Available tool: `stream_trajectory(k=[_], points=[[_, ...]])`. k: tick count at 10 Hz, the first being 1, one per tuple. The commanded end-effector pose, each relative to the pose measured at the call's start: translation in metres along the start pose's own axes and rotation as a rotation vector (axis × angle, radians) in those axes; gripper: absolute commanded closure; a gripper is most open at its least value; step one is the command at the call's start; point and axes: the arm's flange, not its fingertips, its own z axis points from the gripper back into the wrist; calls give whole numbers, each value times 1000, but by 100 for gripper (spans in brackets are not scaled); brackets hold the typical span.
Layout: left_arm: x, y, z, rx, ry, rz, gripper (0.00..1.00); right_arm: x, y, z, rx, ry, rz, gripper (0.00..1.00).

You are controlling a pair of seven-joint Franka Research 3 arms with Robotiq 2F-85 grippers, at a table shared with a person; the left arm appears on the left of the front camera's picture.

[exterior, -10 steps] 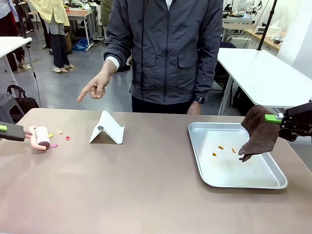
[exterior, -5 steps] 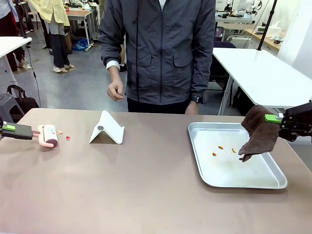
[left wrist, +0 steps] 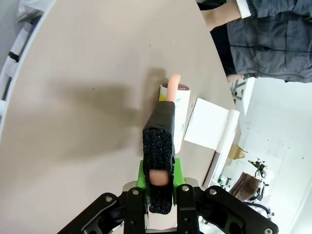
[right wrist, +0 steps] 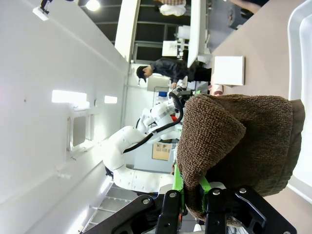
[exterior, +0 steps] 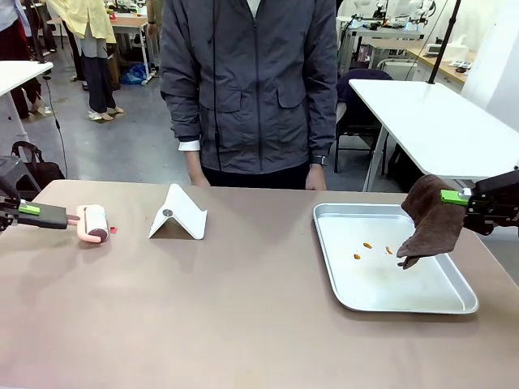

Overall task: Clean the surface of the table.
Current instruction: If a person points to the right, clean the right side of the table with your right hand, and if they point to the left, clean the left side with your left hand.

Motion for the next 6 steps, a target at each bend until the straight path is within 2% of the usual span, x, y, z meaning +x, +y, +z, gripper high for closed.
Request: stream_trajectory(k=[1,6], points=[[-2,11,-32,105,35,11,78,0,5,1,11,-7,8,100],[-12,-11,-74,126,98,-29,78,0,5,1,11,-7,8,100]])
